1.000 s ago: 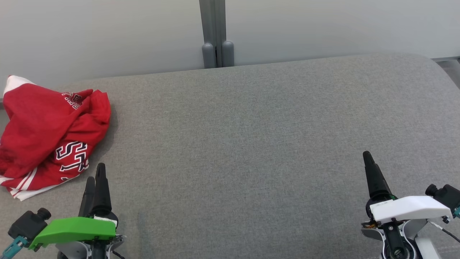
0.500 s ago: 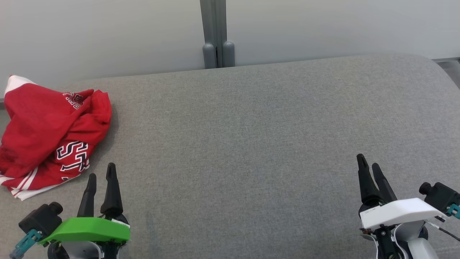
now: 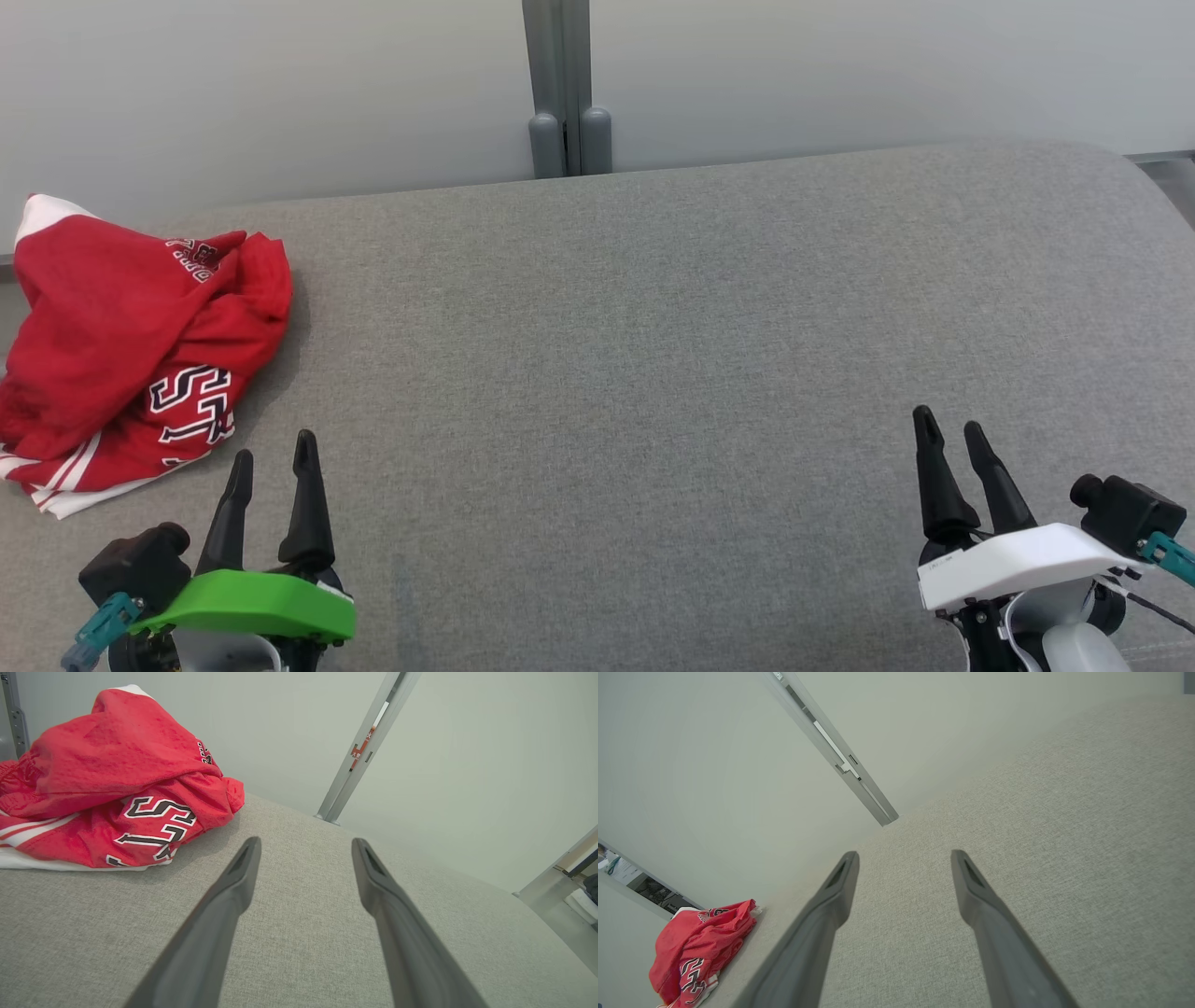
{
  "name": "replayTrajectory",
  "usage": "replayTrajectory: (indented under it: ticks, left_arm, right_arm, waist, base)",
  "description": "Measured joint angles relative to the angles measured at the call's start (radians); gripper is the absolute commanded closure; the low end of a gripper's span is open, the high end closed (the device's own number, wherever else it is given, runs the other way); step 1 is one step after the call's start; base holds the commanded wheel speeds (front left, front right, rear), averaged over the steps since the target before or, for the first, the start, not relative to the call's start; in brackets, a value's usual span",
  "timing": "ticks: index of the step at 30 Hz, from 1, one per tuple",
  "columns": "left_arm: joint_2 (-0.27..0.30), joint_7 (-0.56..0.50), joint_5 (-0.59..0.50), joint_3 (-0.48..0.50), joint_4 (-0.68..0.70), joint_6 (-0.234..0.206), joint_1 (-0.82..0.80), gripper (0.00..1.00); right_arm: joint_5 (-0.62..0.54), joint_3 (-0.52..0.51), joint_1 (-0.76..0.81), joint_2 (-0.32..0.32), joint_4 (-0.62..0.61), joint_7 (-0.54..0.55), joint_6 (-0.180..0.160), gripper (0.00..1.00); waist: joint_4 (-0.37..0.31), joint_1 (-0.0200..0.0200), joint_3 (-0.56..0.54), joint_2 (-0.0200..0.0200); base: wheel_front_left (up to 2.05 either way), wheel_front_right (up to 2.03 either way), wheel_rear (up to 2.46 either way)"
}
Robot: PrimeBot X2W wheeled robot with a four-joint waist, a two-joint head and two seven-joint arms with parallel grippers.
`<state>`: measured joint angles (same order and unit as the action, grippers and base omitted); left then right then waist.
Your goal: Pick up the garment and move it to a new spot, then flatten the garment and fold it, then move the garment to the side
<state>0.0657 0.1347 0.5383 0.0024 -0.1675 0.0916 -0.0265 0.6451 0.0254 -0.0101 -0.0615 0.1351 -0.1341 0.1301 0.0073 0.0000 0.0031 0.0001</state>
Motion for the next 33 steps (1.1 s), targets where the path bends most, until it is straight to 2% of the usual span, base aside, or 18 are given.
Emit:
replayTrajectory:
  ticks: [17,33]
  left_arm:
    - [0.009,0.043,-0.168,-0.020,-0.008,-0.009,0.005,0.00]
    - [0.011,0.078,-0.282,-0.033,-0.019,-0.014,0.008,0.00]
  right_arm:
    - [-0.170,0.013,0.006,-0.006,-0.006,-0.044,0.000,0.00]
    - [-0.305,0.025,0.018,-0.012,-0.015,-0.079,0.000,0.00]
  waist:
    - [0.002,0.0000,0.001,0.0000]
    - [0.006,0.0000,-0.005,0.0000]
  base:
    - [0.00,0.00,0.00]
    - [0.00,0.00,0.00]
